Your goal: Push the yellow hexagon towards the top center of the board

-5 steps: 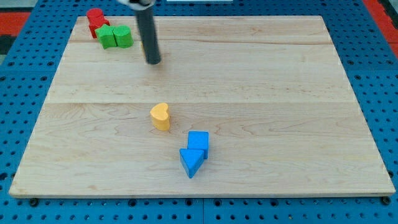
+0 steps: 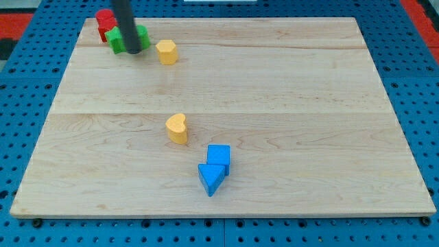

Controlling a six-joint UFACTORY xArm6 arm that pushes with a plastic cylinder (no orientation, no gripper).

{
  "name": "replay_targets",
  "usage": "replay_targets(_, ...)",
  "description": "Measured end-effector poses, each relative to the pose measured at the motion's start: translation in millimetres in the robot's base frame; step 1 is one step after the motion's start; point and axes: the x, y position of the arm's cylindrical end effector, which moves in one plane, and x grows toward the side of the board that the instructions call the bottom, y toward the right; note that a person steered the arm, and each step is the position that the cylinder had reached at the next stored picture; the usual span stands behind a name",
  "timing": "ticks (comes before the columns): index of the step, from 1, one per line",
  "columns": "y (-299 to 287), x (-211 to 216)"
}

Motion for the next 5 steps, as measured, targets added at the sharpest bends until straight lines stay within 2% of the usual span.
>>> replay_targets(1, 30.5, -1.2)
replay_targets(3, 25.1, 1.8)
replay_targets(5, 47.5, 46.4)
